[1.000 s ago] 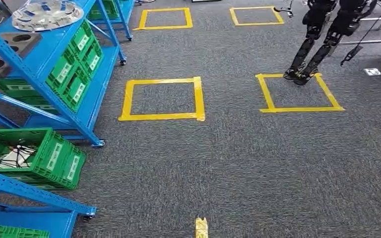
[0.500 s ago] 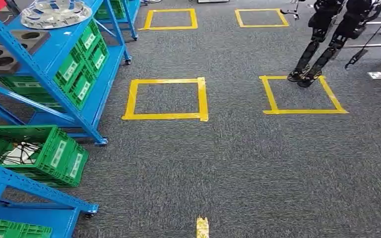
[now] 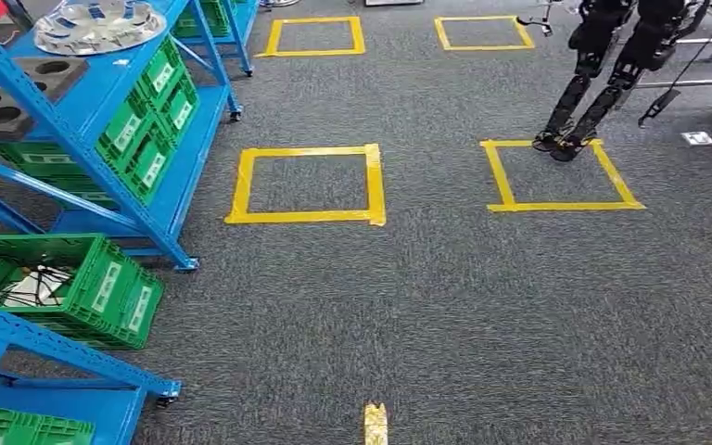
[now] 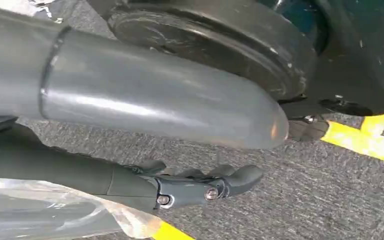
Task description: Take the parts from the cabinet and place them on the table.
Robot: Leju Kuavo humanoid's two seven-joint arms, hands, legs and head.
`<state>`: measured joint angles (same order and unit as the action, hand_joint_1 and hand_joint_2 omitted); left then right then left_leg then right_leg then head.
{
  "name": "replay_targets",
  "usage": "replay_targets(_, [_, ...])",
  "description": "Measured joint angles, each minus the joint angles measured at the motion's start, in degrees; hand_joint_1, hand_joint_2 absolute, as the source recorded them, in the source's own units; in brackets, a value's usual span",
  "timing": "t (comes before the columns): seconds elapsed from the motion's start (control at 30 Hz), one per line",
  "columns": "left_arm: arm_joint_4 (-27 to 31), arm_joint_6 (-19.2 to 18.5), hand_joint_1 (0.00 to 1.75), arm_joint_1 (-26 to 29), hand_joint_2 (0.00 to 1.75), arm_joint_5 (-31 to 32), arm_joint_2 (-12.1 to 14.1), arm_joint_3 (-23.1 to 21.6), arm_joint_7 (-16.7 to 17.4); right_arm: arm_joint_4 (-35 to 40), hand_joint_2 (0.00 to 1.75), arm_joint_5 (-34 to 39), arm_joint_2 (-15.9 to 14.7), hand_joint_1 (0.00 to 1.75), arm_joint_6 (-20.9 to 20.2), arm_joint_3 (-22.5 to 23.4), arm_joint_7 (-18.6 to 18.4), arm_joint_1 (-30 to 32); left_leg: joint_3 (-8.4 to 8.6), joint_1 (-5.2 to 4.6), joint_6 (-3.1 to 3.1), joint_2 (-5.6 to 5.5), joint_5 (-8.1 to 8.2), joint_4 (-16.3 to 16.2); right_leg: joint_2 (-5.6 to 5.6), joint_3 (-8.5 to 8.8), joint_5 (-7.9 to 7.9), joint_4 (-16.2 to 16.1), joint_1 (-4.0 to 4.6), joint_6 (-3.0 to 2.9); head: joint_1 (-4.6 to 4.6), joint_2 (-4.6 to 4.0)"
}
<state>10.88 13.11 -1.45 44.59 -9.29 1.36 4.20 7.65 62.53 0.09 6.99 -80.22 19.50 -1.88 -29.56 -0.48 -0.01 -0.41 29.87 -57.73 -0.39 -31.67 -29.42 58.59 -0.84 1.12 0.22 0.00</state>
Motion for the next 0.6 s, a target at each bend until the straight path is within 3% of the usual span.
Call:
replay_targets(0.07, [0.0,0.0,0.00,0.2,0.00,0.0,0.0,0.0,0.0,0.0,0.00,0.0,0.0,0.00,0.0,0.0,0.0,0.0,-0.46,-0.26,0.31,-0.04,-0.16,-0.3,-0.07,-0.21,0.47,-0.2,-0.27,0.71,0.06,0.00])
replay_targets(0.13, [0.0,0.0,0.00,0.3,0.00,0.0,0.0,0.0,0.0,0.0,0.00,0.0,0.0,0.00,0.0,0.0,0.0,0.0,-0.34,0.16,1.38,0.14,-1.13,0.8,0.09,-0.84,-0.19,0.3,-0.51,1.25,0.04,0.00])
replay_targets(0.17, [0.0,0.0,0.00,0.2,0.00,0.0,0.1,0.0,0.0,0.0,0.00,0.0,0.0,0.00,0.0,0.0,0.0,0.1,-0.54,0.04,1.69,0.26,-1.33,0.9,0.15,-1.68,-2.00,2.1,-0.37,1.27,0.17,0.00])
replay_targets(0.23, [0.0,0.0,0.00,0.1,0.00,0.0,0.0,0.0,0.0,0.0,0.00,0.0,0.0,0.00,0.0,0.0,0.0,0.0,-1.14,-0.13,2.18,0.30,-1.67,0.9,0.27,-5.57,-7.16,11.5,-0.28,1.47,0.70,0.00])
replay_targets(0.27, [0.0,-0.1,0.00,0.2,0.00,0.0,0.0,0.0,0.0,0.0,0.00,0.0,0.0,0.00,0.0,0.0,0.0,0.1,-1.43,-0.26,2.28,0.34,-1.81,0.9,0.28,-7.27,-8.73,15.5,-0.23,1.56,0.68,0.00])
replay_targets(0.3, [0.0,-0.1,0.00,0.2,0.00,0.0,0.0,0.0,0.0,0.0,0.00,0.0,0.0,0.00,0.0,0.0,0.0,0.2,-1.64,-0.32,2.25,0.35,-1.99,0.9,0.27,-7.87,-8.98,17.4,-0.24,1.60,0.70,0.00])
replay_targets(0.33, [0.0,-0.1,0.00,0.2,0.00,0.0,0.0,0.0,0.0,0.0,0.00,0.0,0.0,0.00,-0.1,0.0,0.0,0.2,-1.77,-0.33,2.24,0.35,-2.11,0.9,0.27,-7.00,-7.92,16.3,-0.23,1.58,0.65,0.00])
replay_targets(0.37, [0.0,-0.1,0.00,0.2,0.00,0.0,0.0,0.0,0.0,0.0,0.00,-0.1,0.0,0.00,-0.1,0.0,0.0,0.2,-1.85,-0.33,2.14,0.32,-2.24,0.8,0.27,-4.79,-5.84,12.6,-0.24,1.49,0.74,0.00])
replay_targets(0.43, [0.0,-0.2,0.00,0.2,0.00,0.0,0.0,0.0,0.0,0.0,0.00,-0.1,0.0,0.00,-0.1,0.0,0.0,0.1,-1.84,-0.32,1.91,0.26,-2.34,0.6,0.26,1.57,-1.42,1.6,-0.27,1.23,0.79,0.00])
replay_targets(0.47, [0.0,-0.3,0.00,0.2,0.00,0.0,0.0,0.0,0.0,0.0,0.00,-0.1,0.0,0.00,-0.1,0.0,0.0,-0.1,-2.08,-0.67,1.58,0.27,-2.31,0.3,0.30,2.76,-2.17,-0.9,-0.10,1.17,0.81,0.00])
replay_targets(0.6, [0.0,-0.5,0.00,0.2,0.00,0.0,0.0,0.0,0.0,0.0,0.00,-0.1,0.0,0.00,-0.1,0.0,0.0,0.2,-2.55,-0.54,0.56,0.25,-2.82,-0.2,0.34,2.72,-1.53,-1.2,0.10,0.17,0.57,0.00])
